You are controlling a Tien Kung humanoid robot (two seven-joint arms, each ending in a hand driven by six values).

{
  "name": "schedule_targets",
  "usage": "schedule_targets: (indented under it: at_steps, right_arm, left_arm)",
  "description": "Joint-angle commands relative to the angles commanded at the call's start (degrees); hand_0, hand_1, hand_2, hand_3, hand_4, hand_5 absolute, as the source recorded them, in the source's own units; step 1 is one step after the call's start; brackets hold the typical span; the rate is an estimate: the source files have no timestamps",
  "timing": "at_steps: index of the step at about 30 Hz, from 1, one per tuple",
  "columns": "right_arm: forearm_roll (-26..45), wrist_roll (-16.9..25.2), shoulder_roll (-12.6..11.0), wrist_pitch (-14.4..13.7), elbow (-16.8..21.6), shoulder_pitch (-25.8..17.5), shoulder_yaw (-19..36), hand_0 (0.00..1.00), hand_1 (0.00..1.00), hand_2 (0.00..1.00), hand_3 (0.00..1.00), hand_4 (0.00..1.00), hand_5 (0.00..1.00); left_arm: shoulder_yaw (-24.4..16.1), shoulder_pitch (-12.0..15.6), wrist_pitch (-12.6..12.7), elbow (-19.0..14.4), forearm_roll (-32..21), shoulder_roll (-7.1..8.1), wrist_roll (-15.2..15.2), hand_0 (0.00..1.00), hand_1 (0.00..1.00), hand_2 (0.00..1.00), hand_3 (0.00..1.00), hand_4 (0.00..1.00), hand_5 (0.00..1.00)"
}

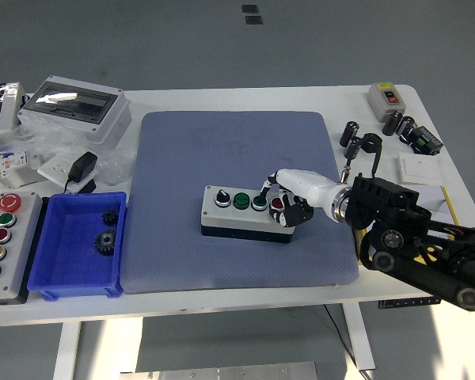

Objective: Pick up the button,place it on the desk,press the button,press the button

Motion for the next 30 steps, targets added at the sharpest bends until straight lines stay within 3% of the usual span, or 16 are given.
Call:
schedule_targets:
  at_steps: [4, 11, 13, 18, 19, 24, 25, 30]
  right_arm:
    - [3.9, 1.5, -1.3, 0.2, 2.4, -1.0, 3.6, 0.015, 0.093, 0.191, 0.674, 0.566, 0.002]
    - [13.4, 5.5, -2.9, 7.8, 5.8, -6.2, 13.4, 0.014, 0.092, 0.191, 0.672, 0.563, 0.002]
    - [15.8, 7.8, -2.2, 7.7, 5.3, -8.4, 16.5, 0.014, 0.091, 0.19, 0.672, 0.562, 0.002]
    - [12.6, 14.3, 2.3, 0.6, 4.5, -14.5, 24.5, 0.014, 0.091, 0.19, 0.672, 0.562, 0.002]
    - [11.8, 16.0, 3.5, -1.3, 4.4, -15.9, 26.2, 0.002, 0.082, 0.198, 0.695, 0.519, 0.22]
    - [8.4, 24.7, 8.2, -11.5, 4.0, -21.7, 32.8, 0.002, 0.082, 0.198, 0.695, 0.519, 0.22]
    - [7.8, 26.8, 8.9, -13.9, 4.0, -23.1, 34.3, 0.011, 0.131, 0.228, 0.715, 0.837, 0.463]
    - [6.2, 35.1, 10.4, -23.7, 2.7, -28.3, 40.1, 0.011, 0.131, 0.228, 0.715, 0.837, 0.463]
  left_arm:
    - [0.2, 0.0, 0.0, 0.0, -0.2, -0.05, -0.1, 0.624, 0.585, 0.513, 0.581, 0.621, 0.152]
    - [0.2, 0.2, 0.0, 0.0, -0.2, -0.21, 0.0, 0.624, 0.585, 0.512, 0.58, 0.62, 0.153]
    - [0.2, 0.2, 0.0, 0.0, -0.1, -0.27, -0.1, 0.624, 0.585, 0.51, 0.579, 0.618, 0.154]
    - [-0.1, 0.6, 0.0, 0.0, 0.1, -0.65, -0.1, 0.624, 0.585, 0.51, 0.579, 0.618, 0.154]
    - [-0.1, 0.6, 0.0, 0.0, 0.2, -0.74, -0.1, 0.624, 0.585, 0.512, 0.58, 0.617, 0.153]
    - [0.1, 0.5, 0.0, 0.0, -0.1, -0.91, -0.6, 0.624, 0.585, 0.512, 0.58, 0.617, 0.153]
    - [0.2, 0.4, 0.0, 0.0, -0.1, -0.92, -0.6, 0.624, 0.584, 0.511, 0.579, 0.615, 0.154]
    - [0.2, 0.5, -0.1, 0.0, -0.1, -0.91, -0.6, 0.624, 0.584, 0.511, 0.579, 0.615, 0.154]
